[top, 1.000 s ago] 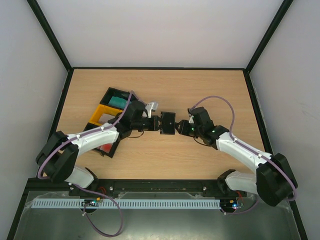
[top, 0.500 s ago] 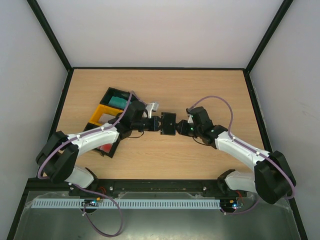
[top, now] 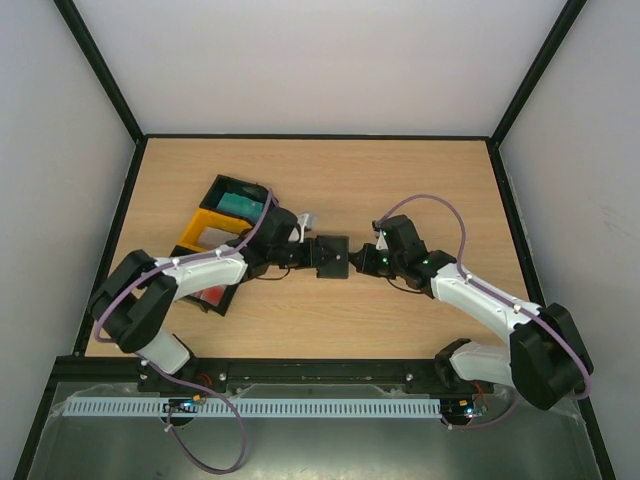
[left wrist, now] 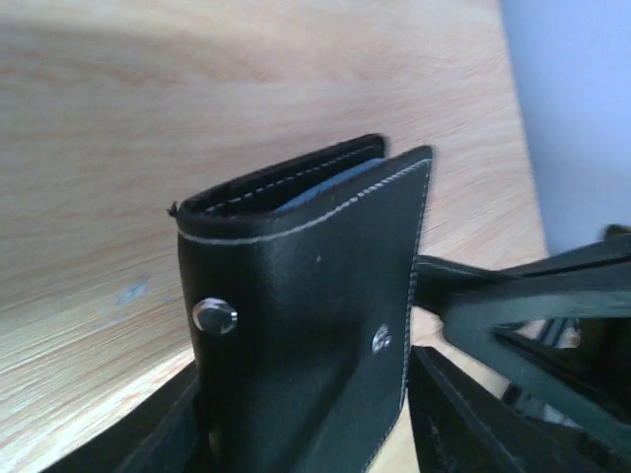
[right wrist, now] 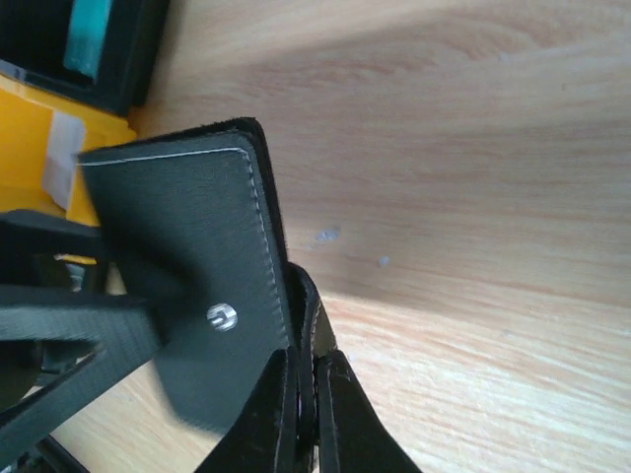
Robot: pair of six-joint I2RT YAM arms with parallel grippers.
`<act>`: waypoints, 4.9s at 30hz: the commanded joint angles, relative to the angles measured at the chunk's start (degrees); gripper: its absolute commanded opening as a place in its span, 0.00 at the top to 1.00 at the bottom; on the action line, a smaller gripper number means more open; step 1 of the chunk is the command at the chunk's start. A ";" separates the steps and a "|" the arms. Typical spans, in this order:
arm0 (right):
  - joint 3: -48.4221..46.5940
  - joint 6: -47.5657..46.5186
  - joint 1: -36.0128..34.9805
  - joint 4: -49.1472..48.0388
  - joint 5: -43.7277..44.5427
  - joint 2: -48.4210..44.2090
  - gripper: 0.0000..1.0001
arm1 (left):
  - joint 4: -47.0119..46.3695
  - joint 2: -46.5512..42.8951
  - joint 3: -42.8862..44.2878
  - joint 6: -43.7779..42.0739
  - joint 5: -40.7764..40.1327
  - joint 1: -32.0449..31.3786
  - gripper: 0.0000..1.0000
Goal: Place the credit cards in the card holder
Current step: Open the card holder at the center of the board.
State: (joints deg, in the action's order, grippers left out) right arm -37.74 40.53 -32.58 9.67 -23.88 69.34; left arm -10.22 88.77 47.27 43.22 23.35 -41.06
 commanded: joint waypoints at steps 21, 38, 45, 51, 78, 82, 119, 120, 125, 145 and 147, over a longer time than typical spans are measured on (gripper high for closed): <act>-7.74 -2.09 0.06 5.04 -8.97 4.16 0.98 | -0.69 -2.25 -5.81 2.24 -9.49 0.16 0.17; -3.01 -1.60 0.32 21.20 28.70 2.68 0.98 | -2.60 2.28 -3.25 1.23 -5.67 0.19 0.29; -0.52 1.48 0.57 20.44 34.75 4.60 0.98 | -5.58 6.21 -0.98 3.00 -1.12 0.12 0.31; 1.65 2.75 1.05 18.55 37.57 6.87 0.98 | -8.97 9.58 0.52 5.31 2.27 -1.75 0.32; 3.11 2.94 1.20 12.39 31.57 8.11 0.97 | -3.57 22.90 11.01 8.13 5.98 -6.04 0.54; 3.26 2.89 1.20 12.34 30.79 8.01 0.97 | -2.53 24.60 12.78 7.96 6.35 -6.33 0.52; 3.30 -0.50 1.21 6.13 12.56 12.49 0.54 | 5.62 18.60 10.75 5.55 -1.40 -6.44 0.44; 3.85 0.07 1.20 5.59 11.75 12.55 0.54 | 5.75 19.00 10.99 5.62 -0.98 -6.48 0.44; 5.92 1.89 1.20 2.87 8.64 12.49 0.54 | 7.71 21.43 12.92 4.93 1.16 -6.55 0.43; 10.22 7.55 1.20 -2.05 10.89 6.01 0.57 | 0.33 28.26 19.16 9.67 7.27 -6.66 0.46; 11.44 9.30 1.20 -2.85 11.95 3.46 0.60 | -2.07 29.09 19.36 11.68 7.96 -6.63 0.49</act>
State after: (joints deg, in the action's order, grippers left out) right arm -29.39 45.39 -30.48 9.43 -8.19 75.31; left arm -9.52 115.37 64.99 51.03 31.07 -47.59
